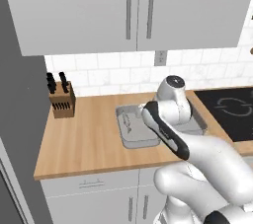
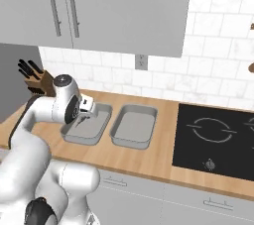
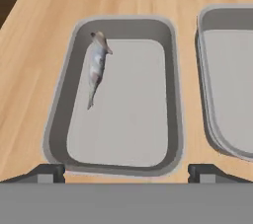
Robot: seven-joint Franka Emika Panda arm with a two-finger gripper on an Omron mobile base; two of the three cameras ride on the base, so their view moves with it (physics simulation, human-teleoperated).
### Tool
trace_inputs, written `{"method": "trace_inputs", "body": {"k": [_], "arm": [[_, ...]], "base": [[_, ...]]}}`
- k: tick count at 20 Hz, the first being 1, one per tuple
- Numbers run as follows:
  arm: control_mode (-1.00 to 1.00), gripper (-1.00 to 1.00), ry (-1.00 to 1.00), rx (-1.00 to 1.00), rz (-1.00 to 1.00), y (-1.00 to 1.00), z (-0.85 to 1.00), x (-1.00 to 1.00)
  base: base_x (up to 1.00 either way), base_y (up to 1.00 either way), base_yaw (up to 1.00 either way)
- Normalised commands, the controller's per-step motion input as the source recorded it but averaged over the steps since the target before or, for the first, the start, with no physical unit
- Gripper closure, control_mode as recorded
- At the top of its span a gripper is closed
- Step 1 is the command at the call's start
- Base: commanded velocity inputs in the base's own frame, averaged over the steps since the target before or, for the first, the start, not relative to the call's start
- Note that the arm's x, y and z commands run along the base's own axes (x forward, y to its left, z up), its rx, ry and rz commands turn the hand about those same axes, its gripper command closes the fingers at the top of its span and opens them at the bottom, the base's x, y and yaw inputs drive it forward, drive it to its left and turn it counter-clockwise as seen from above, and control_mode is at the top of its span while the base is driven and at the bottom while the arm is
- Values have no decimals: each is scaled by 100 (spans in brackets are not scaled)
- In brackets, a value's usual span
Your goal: Place one lime and one fish in each tupperware on the nearby counter, to pack two identical lunches.
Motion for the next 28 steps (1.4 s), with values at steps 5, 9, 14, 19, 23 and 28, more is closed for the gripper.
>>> {"method": "trace_inputs", "body": {"k": [5,9,14,19,23,28], "arm": [[-100,-100,0,1,0,-68,63,-69],[-100,-100,0,0,-8,-47,59,-78],[-100,-100,-14,0,-9,-26,61,-100],[100,-100,0,0,0,0,0,0],[100,-100,0,0,0,0,0,0],[100,-100,0,0,0,0,0,0]], "base": [[0,0,0],[0,0,0],[0,0,0],[-100,-3,-6],[-100,34,-2],[-100,78,7]]}}
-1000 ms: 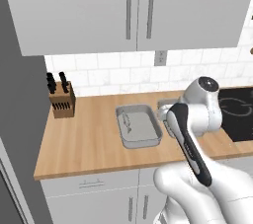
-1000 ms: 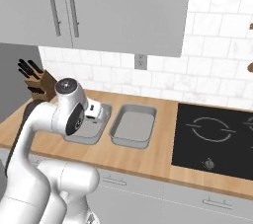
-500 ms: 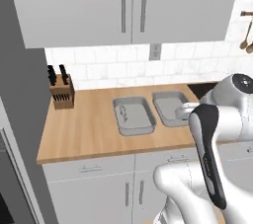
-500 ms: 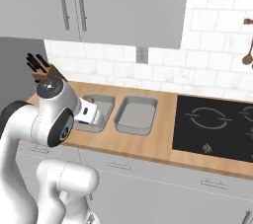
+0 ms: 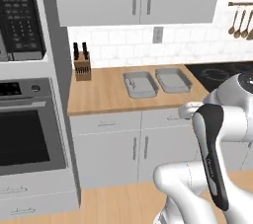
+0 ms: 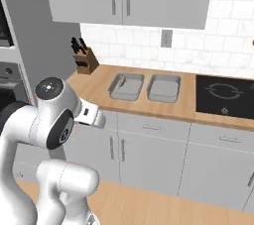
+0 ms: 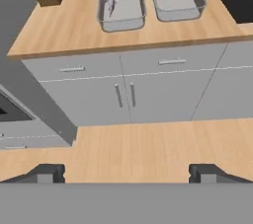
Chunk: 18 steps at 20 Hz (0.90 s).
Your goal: Place one lime and one fish in each tupperware on the nearby counter, to pack two identical lunches.
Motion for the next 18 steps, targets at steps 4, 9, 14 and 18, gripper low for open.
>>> {"method": "trace_inputs", "body": {"k": [4,9,14,18], "arm": [[100,-100,0,0,0,0,0,0],[100,-100,0,0,0,0,0,0],[100,-100,0,0,0,0,0,0],[100,-100,0,0,0,0,0,0]], "base": [[-29,64,59],[0,54,80],[0,54,82],[0,50,84]]}}
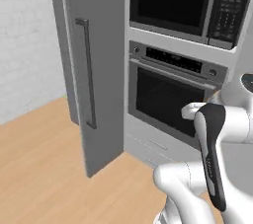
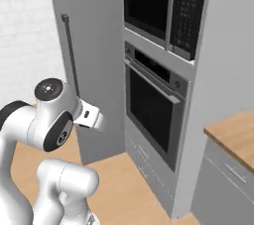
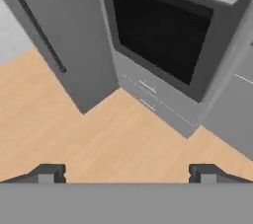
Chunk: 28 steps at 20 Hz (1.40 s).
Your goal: Place one lime and one fish in each tupperware on the nearby counter, to pack two identical lunches.
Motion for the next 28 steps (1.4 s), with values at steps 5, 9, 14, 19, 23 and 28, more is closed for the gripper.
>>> {"method": "trace_inputs", "body": {"k": [5,9,14,19,23,28], "arm": [[100,-100,0,0,0,0,0,0],[100,-100,0,0,0,0,0,0],[100,-100,0,0,0,0,0,0],[100,-100,0,0,0,0,0,0],[100,-100,0,0,0,0,0,0],[100,-100,0,0,0,0,0,0]], "base": [[24,46,75],[26,87,49],[53,95,26],[100,58,7],[100,92,6],[100,92,8]]}}
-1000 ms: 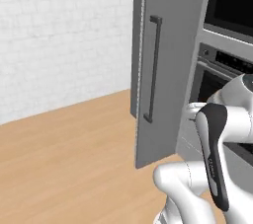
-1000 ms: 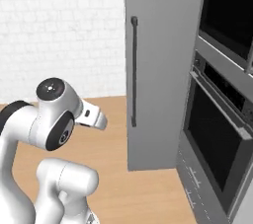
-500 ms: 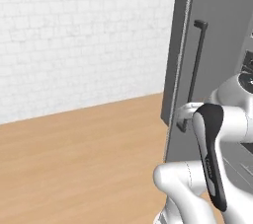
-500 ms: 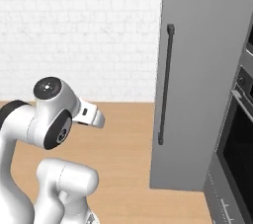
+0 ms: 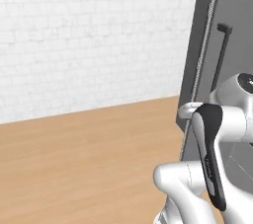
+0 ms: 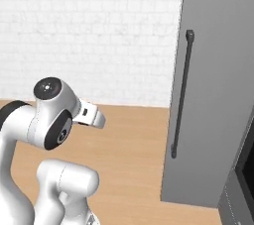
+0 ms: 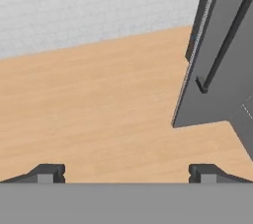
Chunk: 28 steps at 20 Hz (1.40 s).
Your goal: Place one lime and one fish in each tupperware on the nearby counter, to pack two identical lunches.
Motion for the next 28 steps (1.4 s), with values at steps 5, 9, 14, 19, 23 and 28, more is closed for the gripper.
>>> {"method": "trace_inputs", "body": {"k": [5,9,14,19,23,28], "arm": [[100,-100,0,0,0,0,0,0],[100,-100,0,0,0,0,0,0],[100,-100,0,0,0,0,0,0],[100,-100,0,0,0,0,0,0],[100,-100,0,0,0,0,0,0],[100,-100,0,0,0,0,0,0]], "base": [[100,22,54],[100,12,59],[100,13,45],[100,83,1],[100,67,-37],[89,47,-69]]}}
